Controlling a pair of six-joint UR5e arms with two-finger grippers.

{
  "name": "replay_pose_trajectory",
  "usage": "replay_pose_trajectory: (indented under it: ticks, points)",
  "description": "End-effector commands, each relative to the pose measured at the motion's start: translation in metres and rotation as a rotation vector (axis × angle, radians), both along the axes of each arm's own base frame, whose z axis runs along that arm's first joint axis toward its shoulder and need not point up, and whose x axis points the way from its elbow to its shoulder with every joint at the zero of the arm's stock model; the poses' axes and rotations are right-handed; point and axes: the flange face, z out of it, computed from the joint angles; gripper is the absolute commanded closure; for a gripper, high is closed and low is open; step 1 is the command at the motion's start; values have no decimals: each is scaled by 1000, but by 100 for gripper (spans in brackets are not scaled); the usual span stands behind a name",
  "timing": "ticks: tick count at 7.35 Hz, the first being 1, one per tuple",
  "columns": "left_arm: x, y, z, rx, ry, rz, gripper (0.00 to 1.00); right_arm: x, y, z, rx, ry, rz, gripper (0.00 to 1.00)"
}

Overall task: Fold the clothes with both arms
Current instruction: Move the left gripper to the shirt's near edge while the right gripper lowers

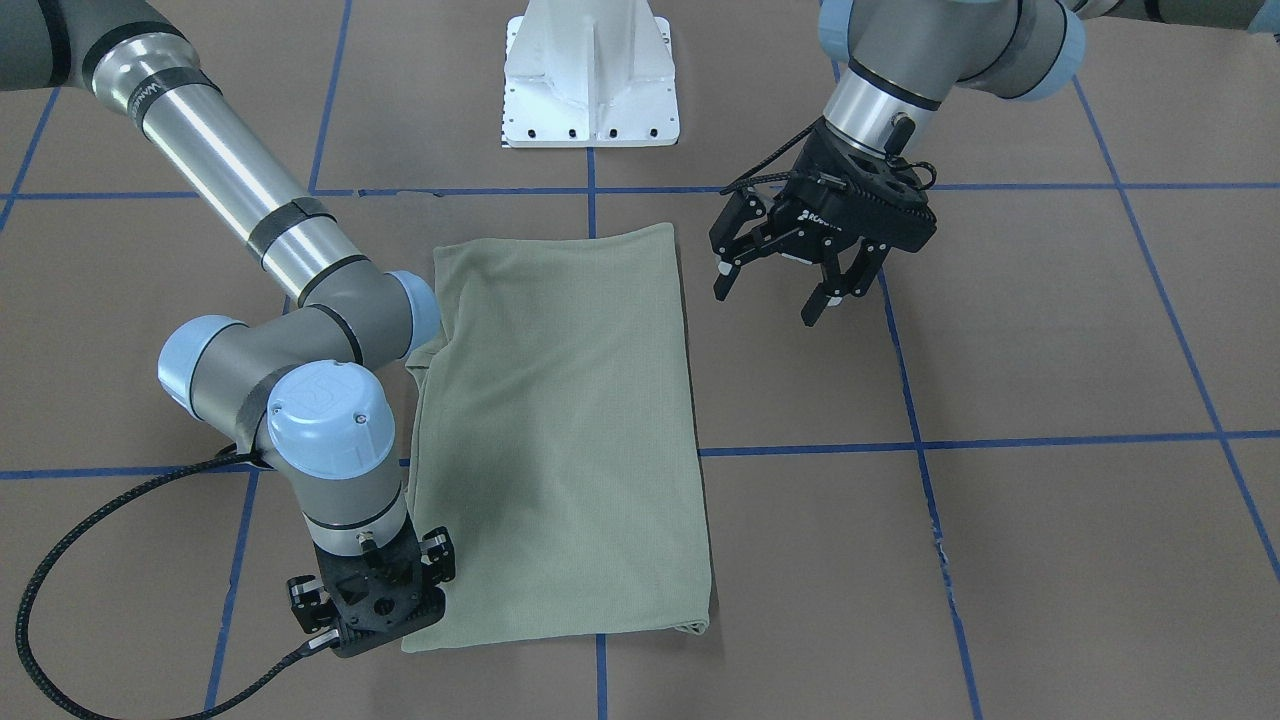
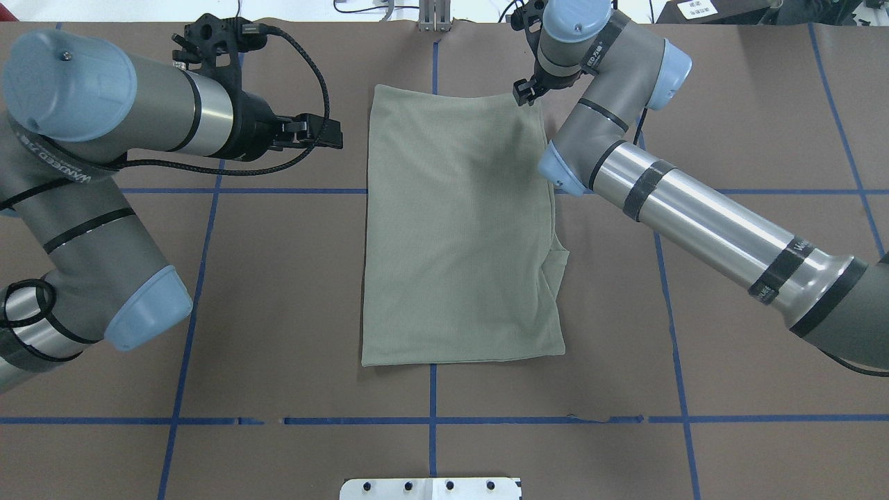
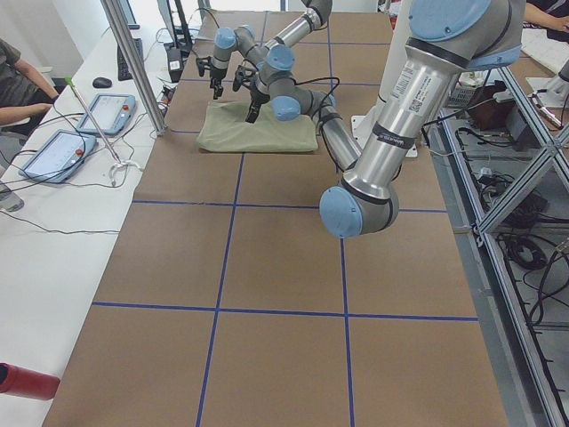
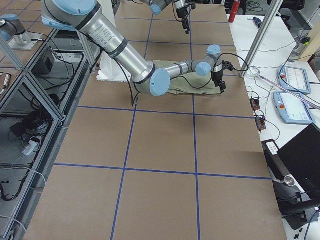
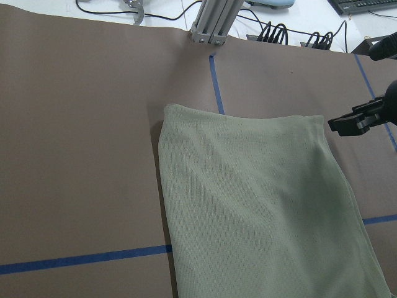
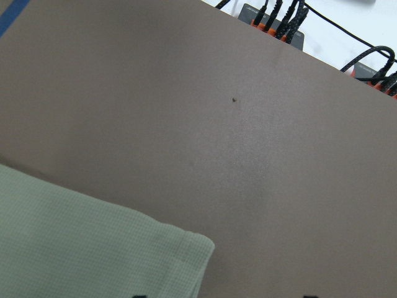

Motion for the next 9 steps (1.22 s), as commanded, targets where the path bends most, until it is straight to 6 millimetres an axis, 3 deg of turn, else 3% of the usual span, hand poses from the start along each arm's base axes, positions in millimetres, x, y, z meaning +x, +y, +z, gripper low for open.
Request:
replay_pose_trajectory:
  ticks: [1, 2, 3, 4, 6, 7, 9]
  points:
    - [6, 5, 10, -42, -2, 9, 0, 22, 16, -31, -93, -64, -60, 0]
    - [20, 13, 19, -182, 40, 52, 0, 37, 37, -38, -121, -67, -73, 0]
    - [38, 29, 19, -273, 72, 63, 0, 49, 62, -30, -172, -122, -86, 0]
    - [70, 57, 22, -345, 85, 97, 0, 63, 85, -22, -214, -177, -92, 0]
    - [109, 97, 22, -492, 120, 71, 1, 92, 123, -11, -272, -242, -59, 0]
    - [127, 114, 25, -531, 114, 65, 1, 101, 137, 0, -294, -255, -58, 0]
    - [177, 145, 46, -624, 61, 26, 1, 112, 151, -5, -359, -302, 23, 0]
